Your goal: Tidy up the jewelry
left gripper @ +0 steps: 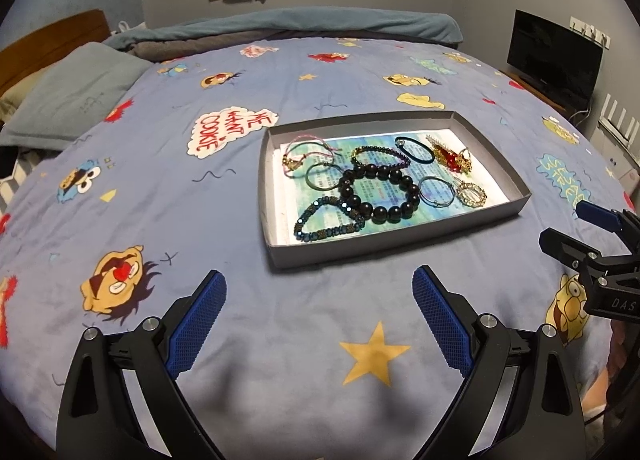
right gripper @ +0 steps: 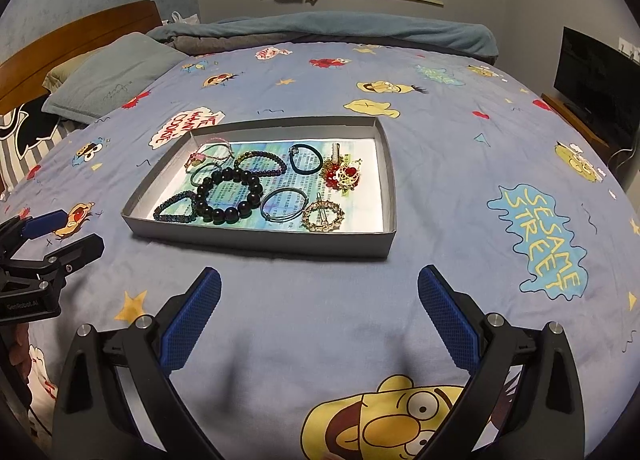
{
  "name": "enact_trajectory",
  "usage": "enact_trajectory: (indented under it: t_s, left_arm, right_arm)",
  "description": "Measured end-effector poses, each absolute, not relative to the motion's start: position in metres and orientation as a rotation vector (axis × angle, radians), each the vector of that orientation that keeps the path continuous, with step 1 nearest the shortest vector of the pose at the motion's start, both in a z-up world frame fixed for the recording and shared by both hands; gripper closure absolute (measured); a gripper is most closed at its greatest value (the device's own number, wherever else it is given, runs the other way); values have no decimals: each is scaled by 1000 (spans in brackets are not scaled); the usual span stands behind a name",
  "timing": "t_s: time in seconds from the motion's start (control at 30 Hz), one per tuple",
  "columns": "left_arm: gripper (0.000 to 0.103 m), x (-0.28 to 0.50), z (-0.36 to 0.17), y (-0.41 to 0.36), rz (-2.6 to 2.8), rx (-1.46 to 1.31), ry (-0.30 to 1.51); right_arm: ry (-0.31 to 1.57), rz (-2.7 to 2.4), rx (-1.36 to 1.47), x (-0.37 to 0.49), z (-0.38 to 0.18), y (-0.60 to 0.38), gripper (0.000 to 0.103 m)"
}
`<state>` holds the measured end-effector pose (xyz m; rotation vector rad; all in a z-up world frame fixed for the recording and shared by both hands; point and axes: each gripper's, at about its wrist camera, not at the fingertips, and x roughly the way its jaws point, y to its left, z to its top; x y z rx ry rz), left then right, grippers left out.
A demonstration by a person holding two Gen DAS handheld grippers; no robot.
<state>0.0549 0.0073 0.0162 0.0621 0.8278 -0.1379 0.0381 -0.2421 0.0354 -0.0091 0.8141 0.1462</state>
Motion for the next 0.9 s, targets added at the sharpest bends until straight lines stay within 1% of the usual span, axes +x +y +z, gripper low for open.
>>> enact_trajectory:
  t_s: [0.9]
  left_arm:
    - [9,55,18,4,-143,73,830]
  right_arm:
    - [810,145,-17,38,37,-244,6]
